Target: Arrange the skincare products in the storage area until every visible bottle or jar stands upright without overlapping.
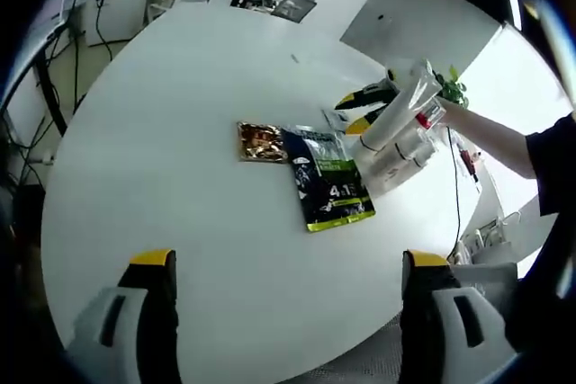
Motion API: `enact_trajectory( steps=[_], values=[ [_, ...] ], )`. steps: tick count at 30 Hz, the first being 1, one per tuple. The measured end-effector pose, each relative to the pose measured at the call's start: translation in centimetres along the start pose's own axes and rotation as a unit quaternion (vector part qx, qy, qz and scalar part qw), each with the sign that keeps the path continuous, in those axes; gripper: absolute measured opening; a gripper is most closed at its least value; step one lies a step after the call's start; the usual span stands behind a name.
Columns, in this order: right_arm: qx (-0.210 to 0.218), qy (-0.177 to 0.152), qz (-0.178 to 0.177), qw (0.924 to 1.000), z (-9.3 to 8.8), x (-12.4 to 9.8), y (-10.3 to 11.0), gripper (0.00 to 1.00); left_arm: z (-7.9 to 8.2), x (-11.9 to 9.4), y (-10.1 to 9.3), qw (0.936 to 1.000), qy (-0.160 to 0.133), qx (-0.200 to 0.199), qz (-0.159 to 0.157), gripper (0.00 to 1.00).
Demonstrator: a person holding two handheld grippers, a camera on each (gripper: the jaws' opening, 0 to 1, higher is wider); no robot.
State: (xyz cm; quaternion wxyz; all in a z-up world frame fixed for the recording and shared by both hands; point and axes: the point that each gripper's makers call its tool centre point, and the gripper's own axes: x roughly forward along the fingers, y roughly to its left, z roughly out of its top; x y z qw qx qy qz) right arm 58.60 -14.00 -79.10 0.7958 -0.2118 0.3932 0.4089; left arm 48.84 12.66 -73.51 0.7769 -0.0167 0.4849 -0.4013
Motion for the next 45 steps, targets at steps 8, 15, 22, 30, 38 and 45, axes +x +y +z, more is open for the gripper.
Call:
enact_trajectory(
  steps=[8, 15, 22, 30, 38, 45],
  values=[
    [-0.005, -0.002, -0.002, 1.0, 0.1, 0.0, 0.1, 0.34, -0.3, 0.3, -0.1, 1.0, 0.003, -0.002, -0.001, 0.98],
    [-0.068, 0.005, -0.041, 0.9969, 0.5, 0.2, -1.0, 0.0, -0.2, 0.4, 0.0, 1.0, 0.004, -0.003, -0.001, 0.98],
    [-0.033, -0.006, -0.015, 0.9993, 0.6, 0.2, -0.3, 0.0, -0.2, 0.3, 0.2, 1.0, 0.005, -0.004, 0.001, 0.98],
    [0.041, -0.018, -0.021, 0.9988, 0.0, -0.6, -1.0, 0.0, 0.5, 0.1, -0.2, 1.0, -0.004, -0.001, -0.002, 0.98],
    [0.082, -0.051, -0.045, 0.9943, 0.9, -3.7, -1.7, 0.0, 1.1, -0.4, -0.9, 0.9999, -0.011, 0.006, -0.008, 0.98],
    [0.14, -0.16, -0.102, 0.9717, 5.6, -9.4, -3.6, 0.0, 2.4, -0.9, -1.8, 0.9994, -0.025, 0.02, -0.014, 0.98]
  ],
)
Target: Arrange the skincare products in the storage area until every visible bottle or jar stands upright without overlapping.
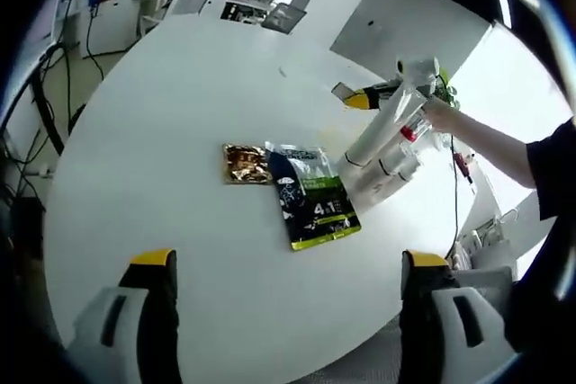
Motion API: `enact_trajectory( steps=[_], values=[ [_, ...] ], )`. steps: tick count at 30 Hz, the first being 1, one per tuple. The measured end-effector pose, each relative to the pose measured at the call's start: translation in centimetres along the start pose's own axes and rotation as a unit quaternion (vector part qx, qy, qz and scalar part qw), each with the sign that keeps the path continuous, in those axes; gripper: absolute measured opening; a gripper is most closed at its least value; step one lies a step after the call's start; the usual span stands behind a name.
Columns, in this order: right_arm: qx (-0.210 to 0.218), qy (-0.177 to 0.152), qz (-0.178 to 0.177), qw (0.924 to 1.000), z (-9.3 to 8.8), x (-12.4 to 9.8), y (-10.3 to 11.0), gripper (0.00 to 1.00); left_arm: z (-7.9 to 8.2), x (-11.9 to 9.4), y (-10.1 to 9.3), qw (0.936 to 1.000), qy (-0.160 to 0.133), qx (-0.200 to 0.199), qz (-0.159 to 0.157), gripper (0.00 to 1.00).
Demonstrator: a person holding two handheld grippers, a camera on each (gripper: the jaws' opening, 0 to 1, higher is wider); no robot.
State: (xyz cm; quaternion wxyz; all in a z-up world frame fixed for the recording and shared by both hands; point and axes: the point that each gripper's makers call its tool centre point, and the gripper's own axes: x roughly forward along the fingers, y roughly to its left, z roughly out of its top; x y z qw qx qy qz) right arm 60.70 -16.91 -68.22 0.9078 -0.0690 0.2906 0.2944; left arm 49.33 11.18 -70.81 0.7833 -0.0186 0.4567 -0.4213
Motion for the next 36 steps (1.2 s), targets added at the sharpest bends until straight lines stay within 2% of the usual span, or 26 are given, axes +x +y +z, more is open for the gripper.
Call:
enact_trajectory(
  steps=[3, 6, 15, 19, 21, 24, 27, 29, 32, 33, 34, 36],
  values=[
    [0.023, -0.048, -0.006, 0.9986, 2.9, -1.8, 0.5, 0.0, 0.3, -0.1, -0.4, 1.0, -0.004, 0.007, -0.003, 0.98],
    [0.024, -0.065, -0.009, 0.9976, 4.2, -3.1, 1.0, 0.0, 0.5, -0.3, -0.7, 0.9999, -0.007, 0.012, -0.006, 0.98],
    [0.009, -0.066, -0.016, 0.9977, 4.9, -4.5, 3.0, 0.0, 0.9, -0.9, -1.1, 0.9996, -0.009, 0.024, -0.01, 0.98],
    [0.029, -0.09, -0.019, 0.9953, 6.3, -5.5, 3.6, 0.0, 1.2, -1.2, -1.5, 0.9993, -0.013, 0.032, -0.012, 0.98],
    [0.045, -0.112, -0.02, 0.9924, 7.5, -6.2, 4.1, 0.0, 1.7, -1.4, -1.9, 0.9991, -0.021, 0.031, -0.019, 0.98],
    [0.08, -0.159, -0.014, 0.984, 9.7, -7.6, 5.3, 0.0, 2.2, -1.5, -2.5, 0.9987, -0.032, 0.03, -0.027, 0.98],
    [0.096, -0.186, -0.012, 0.9777, 10.9, -8.7, 6.3, 0.0, 2.2, -1.4, -2.7, 0.9985, -0.027, 0.039, -0.028, 0.97],
    [0.123, -0.214, -0.006, 0.9691, 11.8, -9.7, 7.3, 0.0, 2.3, -1.6, -3.1, 0.9982, -0.029, 0.04, -0.032, 0.97],
    [0.177, -0.264, 0.008, 0.9482, 13.2, -11.3, 8.6, 0.0, 2.6, -1.8, -3.5, 0.9978, -0.036, 0.041, -0.036, 0.97],
    [0.183, -0.272, 0.007, 0.9449, 13.4, -11.7, 8.9, 0.0, 2.7, -1.8, -3.6, 0.9977, -0.037, 0.042, -0.038, 0.97],
    [0.187, -0.278, 0.01, 0.9422, 13.6, -11.9, 9.3, 0.0, 2.8, -1.9, -3.8, 0.9975, -0.038, 0.044, -0.039, 0.97],
    [0.184, -0.277, 0.012, 0.943, 13.5, -12.5, 9.4, 0.0, 3.0, -2.1, -4.1, 0.9972, -0.04, 0.047, -0.042, 0.97]
  ],
)
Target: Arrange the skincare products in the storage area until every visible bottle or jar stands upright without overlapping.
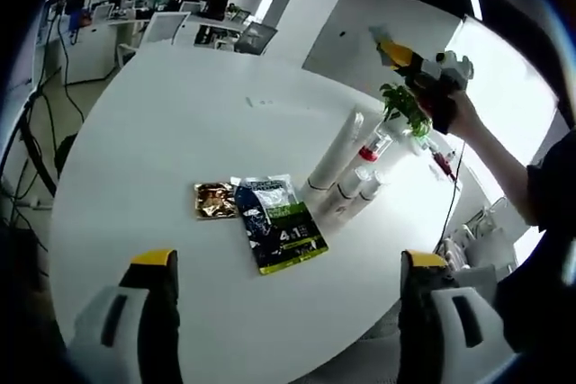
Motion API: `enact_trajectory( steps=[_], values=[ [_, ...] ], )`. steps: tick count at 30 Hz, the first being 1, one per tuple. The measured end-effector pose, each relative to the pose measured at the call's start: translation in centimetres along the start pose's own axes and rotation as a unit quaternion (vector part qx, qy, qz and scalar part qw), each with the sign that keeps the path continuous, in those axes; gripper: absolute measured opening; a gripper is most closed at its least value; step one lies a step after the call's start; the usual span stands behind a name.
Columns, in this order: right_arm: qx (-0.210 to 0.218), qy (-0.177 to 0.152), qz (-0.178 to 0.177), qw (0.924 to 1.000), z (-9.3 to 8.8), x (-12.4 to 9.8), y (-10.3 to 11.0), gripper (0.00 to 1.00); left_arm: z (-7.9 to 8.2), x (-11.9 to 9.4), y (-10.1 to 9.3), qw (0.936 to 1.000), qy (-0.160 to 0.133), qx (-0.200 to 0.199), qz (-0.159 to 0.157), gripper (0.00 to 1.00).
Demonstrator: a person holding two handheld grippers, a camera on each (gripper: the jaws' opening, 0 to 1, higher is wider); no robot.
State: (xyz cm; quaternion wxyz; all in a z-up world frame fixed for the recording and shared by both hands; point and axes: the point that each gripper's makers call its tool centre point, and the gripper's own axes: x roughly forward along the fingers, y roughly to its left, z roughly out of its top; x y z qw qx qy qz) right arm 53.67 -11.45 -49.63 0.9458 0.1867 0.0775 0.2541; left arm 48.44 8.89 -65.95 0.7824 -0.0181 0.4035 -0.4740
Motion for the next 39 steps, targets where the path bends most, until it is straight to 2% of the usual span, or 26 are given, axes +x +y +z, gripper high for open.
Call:
enact_trajectory(
  steps=[3, 9, 12, 16, 18, 20, 23, 27, 31, 33, 34, 36, 39],
  values=[
    [-0.007, -0.008, 0.003, 0.9999, 0.4, -0.3, 1.3, 0.0, 0.5, -0.3, -0.4, 1.0, -0.007, 0.003, -0.004, 0.97],
    [0.019, -0.048, 0.019, 0.9985, 1.1, -0.7, 4.0, 0.0, 1.8, -1.1, -1.5, 0.9995, -0.027, 0.009, -0.015, 0.97],
    [0.102, -0.09, 0.047, 0.9896, 1.0, -1.1, 6.6, 0.0, 2.2, -1.3, -2.2, 0.9991, -0.035, 0.014, -0.021, 0.97],
    [0.134, -0.094, 0.052, 0.9851, -0.8, -1.7, 8.5, 0.0, 2.8, -1.7, -3.2, 0.9983, -0.045, 0.026, -0.027, 0.96],
    [0.143, -0.098, 0.052, 0.9834, -1.1, -1.9, 8.8, 0.0, 3.1, -1.9, -3.7, 0.9977, -0.051, 0.03, -0.031, 0.95],
    [0.181, -0.109, 0.063, 0.9753, -1.0, -2.2, 9.3, 0.0, 3.5, -2.1, -4.3, 0.997, -0.058, 0.035, -0.037, 0.94],
    [0.176, -0.109, 0.064, 0.9762, -1.1, -2.6, 9.8, 0.0, 4.0, -2.6, -5.2, 0.9957, -0.068, 0.045, -0.044, 0.93],
    [0.19, -0.13, 0.082, 0.9697, -0.5, -3.3, 11.4, 0.0, 5.1, -3.5, -6.4, 0.9932, -0.086, 0.055, -0.057, 0.9],
    [0.186, -0.137, 0.114, 0.9662, -0.7, -4.0, 14.4, 0.0, 6.1, -4.6, -7.4, 0.9905, -0.101, 0.063, -0.068, 0.87],
    [0.187, -0.144, 0.146, 0.9609, -0.6, -4.5, 16.4, 0.0, 7.0, -5.5, -8.2, 0.9877, -0.117, 0.065, -0.08, 0.83],
    [0.186, -0.145, 0.149, 0.9604, -0.7, -4.6, 16.7, 0.0, 7.3, -5.9, -8.6, 0.9865, -0.124, 0.062, -0.088, 0.8],
    [0.18, -0.142, 0.162, 0.9597, -0.9, -5.0, 18.1, 0.0, 8.3, -7.0, -9.5, 0.9821, -0.145, 0.057, -0.106, 0.75],
    [0.173, -0.143, 0.187, 0.9563, -0.9, -5.7, 19.8, 0.0, 10.3, -9.4, -11.4, 0.9707, -0.187, 0.046, -0.143, 0.63]
  ],
)
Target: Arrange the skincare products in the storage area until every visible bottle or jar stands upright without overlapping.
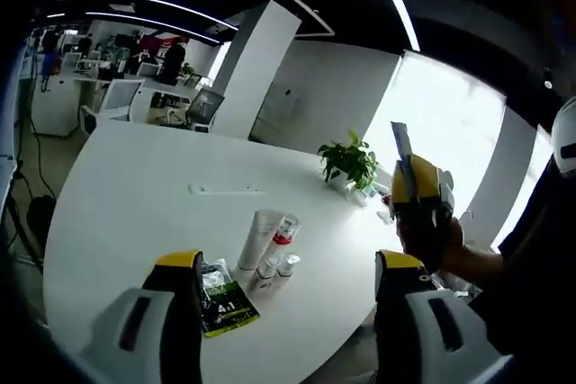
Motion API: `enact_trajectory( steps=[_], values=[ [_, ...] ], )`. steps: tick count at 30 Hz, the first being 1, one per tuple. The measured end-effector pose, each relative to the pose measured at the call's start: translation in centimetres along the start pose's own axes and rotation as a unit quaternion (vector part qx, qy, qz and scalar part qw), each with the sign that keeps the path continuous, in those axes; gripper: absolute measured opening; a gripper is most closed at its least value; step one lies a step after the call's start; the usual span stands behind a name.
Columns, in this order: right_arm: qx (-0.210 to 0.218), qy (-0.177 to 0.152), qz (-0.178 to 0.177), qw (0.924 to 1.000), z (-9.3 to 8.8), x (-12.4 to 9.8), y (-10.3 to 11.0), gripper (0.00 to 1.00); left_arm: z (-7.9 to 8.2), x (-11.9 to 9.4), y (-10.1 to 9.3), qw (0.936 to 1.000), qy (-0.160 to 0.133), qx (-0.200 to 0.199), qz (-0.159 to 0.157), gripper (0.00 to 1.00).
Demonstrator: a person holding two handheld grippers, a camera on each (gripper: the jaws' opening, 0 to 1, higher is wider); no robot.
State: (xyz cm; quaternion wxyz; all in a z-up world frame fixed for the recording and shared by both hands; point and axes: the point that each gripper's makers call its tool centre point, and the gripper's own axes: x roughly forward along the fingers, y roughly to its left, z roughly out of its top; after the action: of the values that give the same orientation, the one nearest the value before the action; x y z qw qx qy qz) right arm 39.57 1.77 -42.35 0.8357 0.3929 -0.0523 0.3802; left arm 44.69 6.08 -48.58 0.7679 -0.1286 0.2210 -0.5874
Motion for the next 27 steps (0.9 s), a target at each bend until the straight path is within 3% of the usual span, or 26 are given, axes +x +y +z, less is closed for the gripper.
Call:
enact_trajectory(
  steps=[2, 4, 8, 12, 15, 17, 22, 27],
  values=[
    [-0.003, 0.003, 0.012, 0.9999, -0.1, -0.1, 1.0, 0.0, 1.8, -0.7, -1.5, 0.9992, -0.026, 0.005, -0.03, 0.52],
    [-0.005, 0.01, 0.025, 0.9996, -0.3, -0.1, 1.8, 0.0, 2.8, -1.2, -3.1, 0.9973, -0.03, 0.028, -0.061, 0.43],
    [-0.017, 0.022, 0.05, 0.9984, -0.5, 0.1, 3.6, 0.0, 3.1, -1.4, -5.9, 0.9915, -0.007, 0.071, -0.109, 0.29],
    [-0.029, 0.034, 0.073, 0.9964, -0.8, 0.2, 5.2, 0.0, 4.6, -1.9, -8.8, 0.9832, -0.03, 0.064, -0.168, 0.17],
    [-0.034, 0.04, 0.086, 0.9949, -0.9, 0.2, 6.2, 0.0, 5.7, -2.5, -9.6, 0.98, -0.042, 0.065, -0.183, 0.11],
    [-0.04, 0.045, 0.092, 0.9939, -1.0, 0.2, 6.8, 0.0, 6.1, -2.7, -10.4, 0.9767, -0.041, 0.087, -0.192, 0.08],
    [-0.04, 0.044, 0.108, 0.9924, -1.0, 0.1, 7.9, 0.0, 6.7, -3.3, -12.5, 0.9686, -0.044, 0.094, -0.226, 0.09],
    [-0.041, 0.044, 0.119, 0.991, -1.1, 0.1, 8.8, 0.0, 6.9, -3.5, -13.5, 0.9661, -0.048, 0.101, -0.233, 0.06]
  ],
)
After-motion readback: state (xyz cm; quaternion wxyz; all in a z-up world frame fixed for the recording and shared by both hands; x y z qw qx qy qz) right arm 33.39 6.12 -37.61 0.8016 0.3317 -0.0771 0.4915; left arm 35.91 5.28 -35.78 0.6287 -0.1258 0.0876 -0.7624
